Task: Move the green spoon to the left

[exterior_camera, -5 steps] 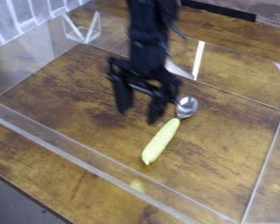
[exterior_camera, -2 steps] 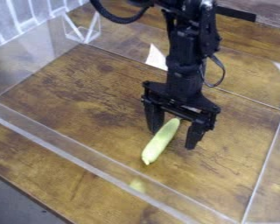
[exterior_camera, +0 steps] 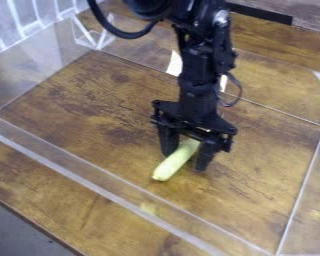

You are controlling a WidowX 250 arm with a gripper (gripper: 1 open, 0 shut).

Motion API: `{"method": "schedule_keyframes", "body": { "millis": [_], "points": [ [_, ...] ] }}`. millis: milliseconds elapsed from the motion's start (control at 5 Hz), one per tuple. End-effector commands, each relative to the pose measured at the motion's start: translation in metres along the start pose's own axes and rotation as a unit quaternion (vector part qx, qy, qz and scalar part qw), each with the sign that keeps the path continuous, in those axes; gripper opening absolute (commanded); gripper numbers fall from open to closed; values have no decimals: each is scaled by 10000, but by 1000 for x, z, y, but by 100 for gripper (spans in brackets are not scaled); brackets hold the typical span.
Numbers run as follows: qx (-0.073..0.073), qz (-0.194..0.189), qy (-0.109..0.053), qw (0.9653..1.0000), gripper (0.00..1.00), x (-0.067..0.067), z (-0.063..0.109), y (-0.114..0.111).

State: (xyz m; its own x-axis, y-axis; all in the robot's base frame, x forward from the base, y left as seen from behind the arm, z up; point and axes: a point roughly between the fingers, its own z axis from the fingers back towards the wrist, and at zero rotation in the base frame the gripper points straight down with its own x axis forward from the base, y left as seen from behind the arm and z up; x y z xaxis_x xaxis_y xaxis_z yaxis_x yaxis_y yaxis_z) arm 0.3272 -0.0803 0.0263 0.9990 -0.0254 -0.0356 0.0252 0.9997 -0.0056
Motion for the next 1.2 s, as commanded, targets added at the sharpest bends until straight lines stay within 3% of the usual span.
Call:
{"method": "schedule_keyframes", "body": {
  "millis": [0,800,1000],
  "points": [
    [-82,7,-169,9998,0,3,14,2],
    [-151,-218,-183,9995,0,18,52,-16],
    [-188,62,-206,9996,0,26,55,-25]
  ]
}}
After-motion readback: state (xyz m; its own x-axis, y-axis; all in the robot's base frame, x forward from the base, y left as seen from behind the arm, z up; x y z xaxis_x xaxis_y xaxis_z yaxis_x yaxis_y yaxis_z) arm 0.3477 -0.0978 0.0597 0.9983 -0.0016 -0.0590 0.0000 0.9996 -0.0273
